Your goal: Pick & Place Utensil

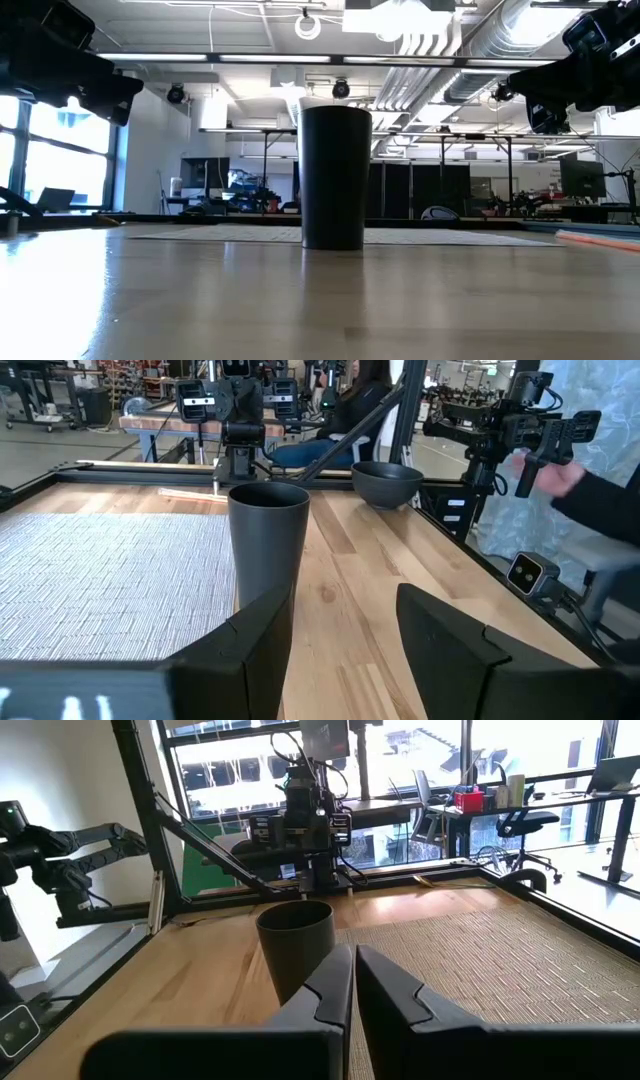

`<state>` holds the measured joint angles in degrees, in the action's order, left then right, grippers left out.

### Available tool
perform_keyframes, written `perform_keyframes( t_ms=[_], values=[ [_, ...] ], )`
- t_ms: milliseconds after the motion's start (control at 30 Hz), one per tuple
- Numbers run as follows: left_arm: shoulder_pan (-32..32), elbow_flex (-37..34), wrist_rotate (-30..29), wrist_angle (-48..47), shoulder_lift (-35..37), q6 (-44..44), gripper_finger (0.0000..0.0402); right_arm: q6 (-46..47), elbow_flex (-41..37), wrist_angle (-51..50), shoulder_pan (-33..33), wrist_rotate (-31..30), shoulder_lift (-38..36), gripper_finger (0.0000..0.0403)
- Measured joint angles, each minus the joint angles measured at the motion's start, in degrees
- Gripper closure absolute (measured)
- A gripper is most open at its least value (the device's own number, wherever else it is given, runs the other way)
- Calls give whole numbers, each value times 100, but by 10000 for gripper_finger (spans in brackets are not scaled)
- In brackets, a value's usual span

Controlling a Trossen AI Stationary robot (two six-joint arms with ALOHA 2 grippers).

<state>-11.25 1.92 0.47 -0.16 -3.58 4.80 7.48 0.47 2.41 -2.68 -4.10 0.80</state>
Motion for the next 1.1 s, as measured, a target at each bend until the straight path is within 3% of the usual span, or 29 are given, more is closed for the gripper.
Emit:
perform_keyframes(
  t_ms=[567, 1100],
  values=[
    [0, 1, 0, 0, -1, 0, 224, -2, 0, 14, 4, -5, -2, 391],
    [-1, 2, 0, 0, 0, 0, 224, 79, 1, 704, 4, -22, -2, 391]
  ],
)
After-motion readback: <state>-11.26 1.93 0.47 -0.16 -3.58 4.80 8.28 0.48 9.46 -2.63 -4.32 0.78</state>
